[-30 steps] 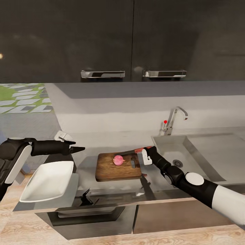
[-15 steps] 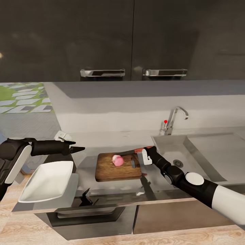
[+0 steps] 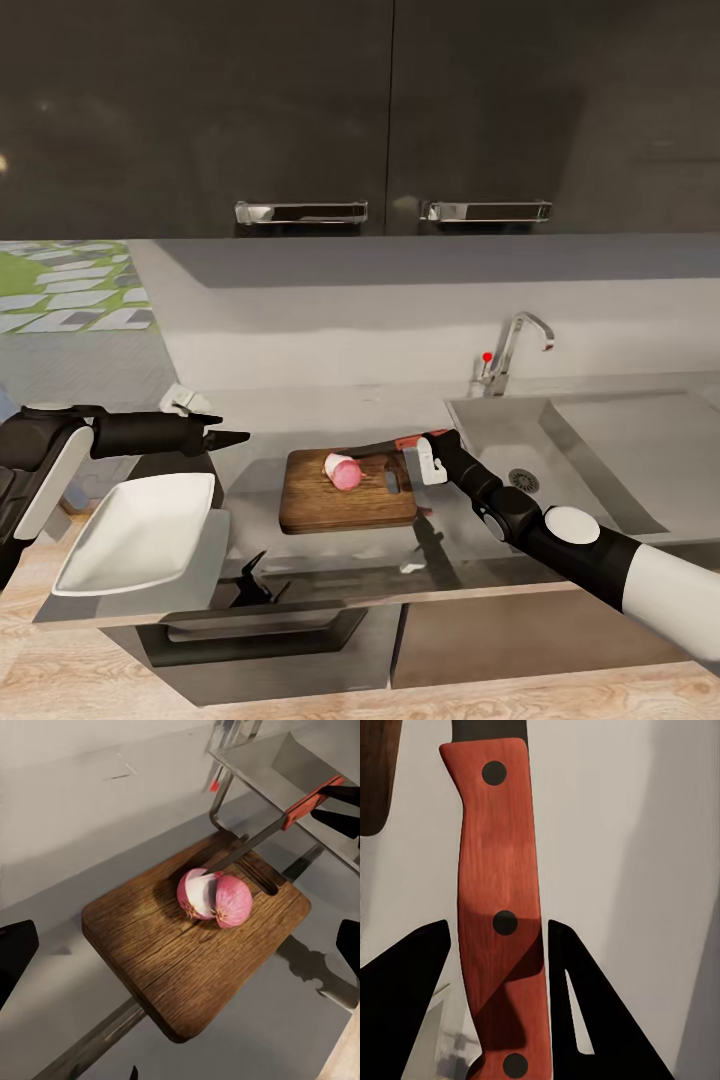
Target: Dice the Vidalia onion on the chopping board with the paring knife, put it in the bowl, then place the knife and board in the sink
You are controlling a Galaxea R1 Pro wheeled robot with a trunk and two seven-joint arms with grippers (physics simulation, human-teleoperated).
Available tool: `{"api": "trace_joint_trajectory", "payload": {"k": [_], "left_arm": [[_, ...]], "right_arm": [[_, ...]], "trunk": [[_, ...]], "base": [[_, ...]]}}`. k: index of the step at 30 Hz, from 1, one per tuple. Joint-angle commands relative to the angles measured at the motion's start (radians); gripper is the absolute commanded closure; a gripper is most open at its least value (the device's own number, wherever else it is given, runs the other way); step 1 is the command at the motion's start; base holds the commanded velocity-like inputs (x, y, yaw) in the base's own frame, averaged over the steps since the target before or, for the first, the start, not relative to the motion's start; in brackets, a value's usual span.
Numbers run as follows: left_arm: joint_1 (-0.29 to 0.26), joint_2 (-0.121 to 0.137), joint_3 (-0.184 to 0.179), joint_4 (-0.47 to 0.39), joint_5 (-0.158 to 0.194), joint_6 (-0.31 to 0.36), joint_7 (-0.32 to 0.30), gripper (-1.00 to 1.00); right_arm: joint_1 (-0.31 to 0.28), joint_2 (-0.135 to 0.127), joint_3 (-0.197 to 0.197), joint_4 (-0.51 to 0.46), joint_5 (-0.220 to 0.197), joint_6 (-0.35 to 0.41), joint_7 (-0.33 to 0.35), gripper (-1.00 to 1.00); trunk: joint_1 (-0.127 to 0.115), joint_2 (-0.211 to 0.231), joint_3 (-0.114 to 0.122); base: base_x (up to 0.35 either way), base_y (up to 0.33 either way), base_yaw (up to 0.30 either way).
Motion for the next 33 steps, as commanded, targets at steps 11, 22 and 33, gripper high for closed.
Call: {"api": "trace_joint_trajectory", "payload": {"k": [11, 22, 33], "left_arm": [[-0.002, 0.001, -0.001, 0.000, 0.000, 0.004, -0.003, -1.00], [-0.001, 0.001, -0.001, 0.000, 0.000, 0.004, -0.003, -1.00], [-0.002, 0.001, -0.001, 0.000, 0.000, 0.004, -0.002, -1.00]], "right_arm": [[-0.002, -0.001, 0.006, -0.002, 0.009, 0.010, -0.004, 1.00], [-0.002, -0.001, 0.006, -0.002, 0.009, 0.010, -0.004, 1.00], [-0.002, -0.001, 0.006, -0.001, 0.009, 0.010, -0.004, 1.00]], "trunk": [[0.001, -0.002, -0.002], [0.008, -0.016, -0.008], [0.024, -0.044, -0.021]], "base": [[0.000, 0.000, 0.000], [0.000, 0.000, 0.000], [0.000, 0.000, 0.000]]}}
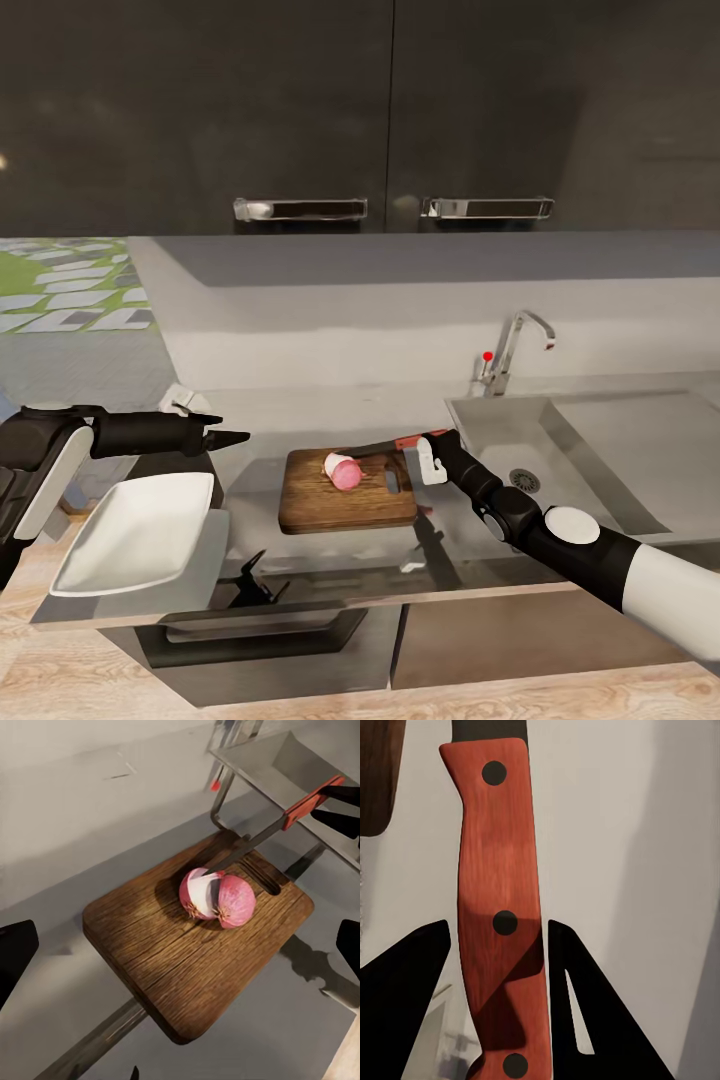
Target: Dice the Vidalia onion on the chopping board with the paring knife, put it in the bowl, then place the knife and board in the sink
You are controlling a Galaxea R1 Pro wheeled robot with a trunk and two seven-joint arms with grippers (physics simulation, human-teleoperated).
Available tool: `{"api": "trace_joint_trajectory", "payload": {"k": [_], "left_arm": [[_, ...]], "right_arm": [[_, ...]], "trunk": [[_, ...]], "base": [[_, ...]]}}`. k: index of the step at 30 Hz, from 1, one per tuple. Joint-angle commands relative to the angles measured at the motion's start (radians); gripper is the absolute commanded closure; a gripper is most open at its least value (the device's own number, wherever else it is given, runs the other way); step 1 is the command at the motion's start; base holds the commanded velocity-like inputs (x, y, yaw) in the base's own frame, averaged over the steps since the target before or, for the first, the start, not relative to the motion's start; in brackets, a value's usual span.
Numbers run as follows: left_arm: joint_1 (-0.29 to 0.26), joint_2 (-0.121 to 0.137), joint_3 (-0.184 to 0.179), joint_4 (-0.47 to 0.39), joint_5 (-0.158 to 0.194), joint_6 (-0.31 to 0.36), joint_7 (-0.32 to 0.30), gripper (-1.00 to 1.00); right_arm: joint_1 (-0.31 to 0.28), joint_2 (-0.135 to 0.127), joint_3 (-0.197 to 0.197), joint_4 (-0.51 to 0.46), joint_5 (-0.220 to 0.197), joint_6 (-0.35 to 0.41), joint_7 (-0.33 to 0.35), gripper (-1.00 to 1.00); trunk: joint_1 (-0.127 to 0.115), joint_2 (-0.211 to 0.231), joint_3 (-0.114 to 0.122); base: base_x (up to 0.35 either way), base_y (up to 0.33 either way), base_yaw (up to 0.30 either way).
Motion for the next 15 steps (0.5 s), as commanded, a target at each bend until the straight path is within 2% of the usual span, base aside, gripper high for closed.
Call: {"api": "trace_joint_trajectory", "payload": {"k": [1, 15], "left_arm": [[-0.001, 0.001, -0.001, 0.000, -0.001, 0.004, -0.003, -1.00], [-0.001, 0.001, -0.001, 0.000, -0.001, 0.004, -0.002, -1.00]], "right_arm": [[-0.002, -0.001, 0.006, -0.002, 0.009, 0.010, -0.004, 1.00], [-0.002, -0.001, 0.006, -0.001, 0.009, 0.010, -0.004, 1.00]], "trunk": [[0.001, -0.002, -0.002], [0.008, -0.016, -0.008]], "base": [[0.000, 0.000, 0.000], [0.000, 0.000, 0.000]]}}
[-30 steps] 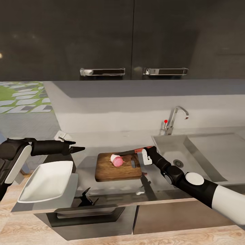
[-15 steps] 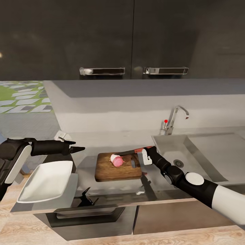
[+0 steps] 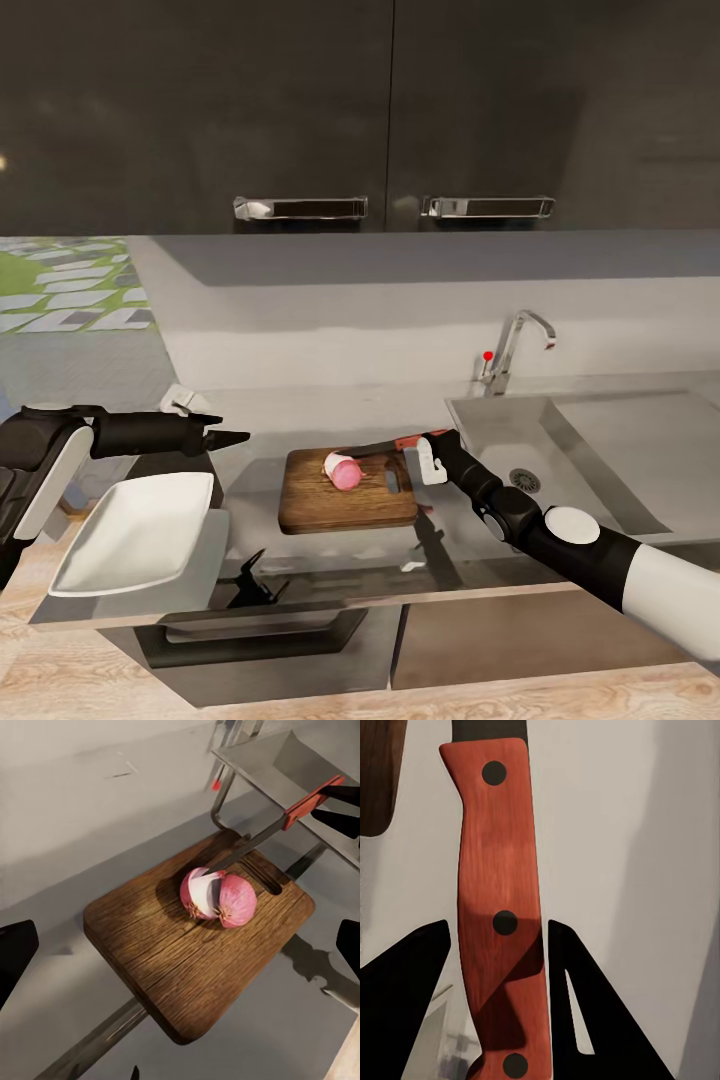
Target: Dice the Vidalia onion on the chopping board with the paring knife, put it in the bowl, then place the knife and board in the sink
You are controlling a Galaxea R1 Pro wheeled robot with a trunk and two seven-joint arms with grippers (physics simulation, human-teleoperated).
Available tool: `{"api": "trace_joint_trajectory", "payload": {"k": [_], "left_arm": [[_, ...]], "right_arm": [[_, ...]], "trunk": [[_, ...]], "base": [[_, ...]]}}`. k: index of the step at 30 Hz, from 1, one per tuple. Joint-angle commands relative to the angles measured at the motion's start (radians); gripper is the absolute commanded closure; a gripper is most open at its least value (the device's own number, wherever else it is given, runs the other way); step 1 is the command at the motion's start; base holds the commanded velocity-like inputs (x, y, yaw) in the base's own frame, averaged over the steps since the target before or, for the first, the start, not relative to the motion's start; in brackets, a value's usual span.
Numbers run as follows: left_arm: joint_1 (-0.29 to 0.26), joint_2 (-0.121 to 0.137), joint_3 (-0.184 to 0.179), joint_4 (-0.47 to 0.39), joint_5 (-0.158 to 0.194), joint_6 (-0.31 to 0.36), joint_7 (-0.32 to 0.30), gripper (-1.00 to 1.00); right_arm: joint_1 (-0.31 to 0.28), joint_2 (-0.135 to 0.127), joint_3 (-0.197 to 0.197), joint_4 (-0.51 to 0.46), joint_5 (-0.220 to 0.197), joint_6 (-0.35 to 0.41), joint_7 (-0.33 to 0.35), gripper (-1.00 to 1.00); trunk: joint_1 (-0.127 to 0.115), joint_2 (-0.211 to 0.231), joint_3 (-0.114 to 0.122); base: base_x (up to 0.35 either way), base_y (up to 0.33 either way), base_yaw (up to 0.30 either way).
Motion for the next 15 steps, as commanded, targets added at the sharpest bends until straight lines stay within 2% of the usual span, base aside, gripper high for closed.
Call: {"api": "trace_joint_trajectory", "payload": {"k": [1, 15], "left_arm": [[-0.001, 0.001, -0.001, 0.000, 0.000, 0.004, -0.002, -1.00], [-0.001, 0.001, -0.001, 0.000, 0.000, 0.004, -0.003, -1.00]], "right_arm": [[-0.002, -0.001, 0.006, -0.001, 0.009, 0.010, -0.004, 1.00], [-0.002, -0.001, 0.007, -0.001, 0.009, 0.010, -0.004, 1.00]], "trunk": [[0.000, -0.002, -0.002], [0.016, -0.030, -0.014]], "base": [[0.000, 0.000, 0.000], [0.000, 0.000, 0.000]]}}
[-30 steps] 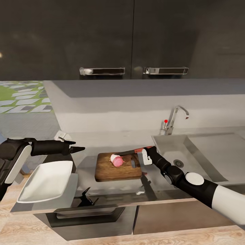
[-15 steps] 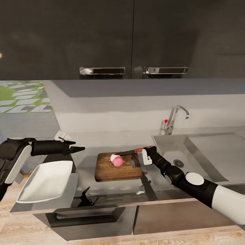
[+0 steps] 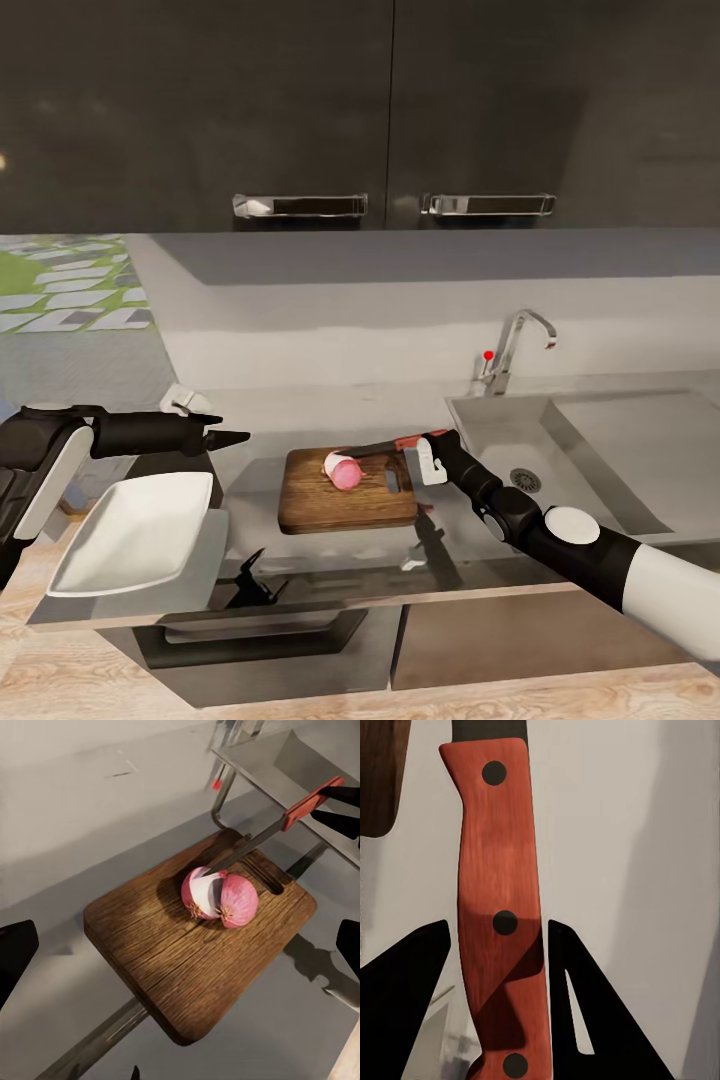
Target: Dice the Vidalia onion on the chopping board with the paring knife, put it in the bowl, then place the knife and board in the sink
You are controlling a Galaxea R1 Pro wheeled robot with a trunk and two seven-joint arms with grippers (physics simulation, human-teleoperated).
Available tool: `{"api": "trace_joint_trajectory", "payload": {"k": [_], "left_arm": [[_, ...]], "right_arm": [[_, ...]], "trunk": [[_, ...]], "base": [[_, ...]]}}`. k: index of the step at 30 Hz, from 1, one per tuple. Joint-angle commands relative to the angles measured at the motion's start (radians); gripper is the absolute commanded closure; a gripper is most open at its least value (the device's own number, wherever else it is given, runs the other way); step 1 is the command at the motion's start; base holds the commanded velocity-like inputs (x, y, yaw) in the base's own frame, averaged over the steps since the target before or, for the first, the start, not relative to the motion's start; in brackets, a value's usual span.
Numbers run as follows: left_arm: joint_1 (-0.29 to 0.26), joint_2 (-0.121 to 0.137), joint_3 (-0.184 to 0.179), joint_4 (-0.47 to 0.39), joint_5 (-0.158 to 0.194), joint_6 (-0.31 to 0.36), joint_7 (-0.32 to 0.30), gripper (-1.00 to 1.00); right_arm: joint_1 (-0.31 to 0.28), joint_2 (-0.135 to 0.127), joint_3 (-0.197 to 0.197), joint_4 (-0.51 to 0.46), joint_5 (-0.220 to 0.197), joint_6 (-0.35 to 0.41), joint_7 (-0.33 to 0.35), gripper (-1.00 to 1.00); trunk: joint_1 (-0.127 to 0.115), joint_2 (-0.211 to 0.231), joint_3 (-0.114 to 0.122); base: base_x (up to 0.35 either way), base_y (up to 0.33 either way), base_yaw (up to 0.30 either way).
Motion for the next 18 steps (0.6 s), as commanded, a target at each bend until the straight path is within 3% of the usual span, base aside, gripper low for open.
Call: {"api": "trace_joint_trajectory", "payload": {"k": [1, 7, 18], "left_arm": [[-0.001, 0.001, -0.001, 0.000, 0.000, 0.004, -0.003, -1.00], [-0.001, 0.001, -0.001, 0.000, -0.001, 0.004, -0.003, -1.00], [-0.002, 0.001, -0.001, 0.000, -0.001, 0.004, -0.003, -1.00]], "right_arm": [[-0.002, -0.001, 0.006, -0.001, 0.009, 0.010, -0.004, 1.00], [-0.002, -0.001, 0.005, -0.001, 0.009, 0.010, -0.004, 1.00], [-0.002, -0.001, 0.005, -0.001, 0.009, 0.010, -0.004, 1.00]], "trunk": [[0.000, -0.002, -0.002], [0.000, -0.002, -0.002], [0.023, -0.044, -0.021]], "base": [[0.000, 0.000, 0.000], [0.000, 0.000, 0.000], [0.000, 0.000, 0.000]]}}
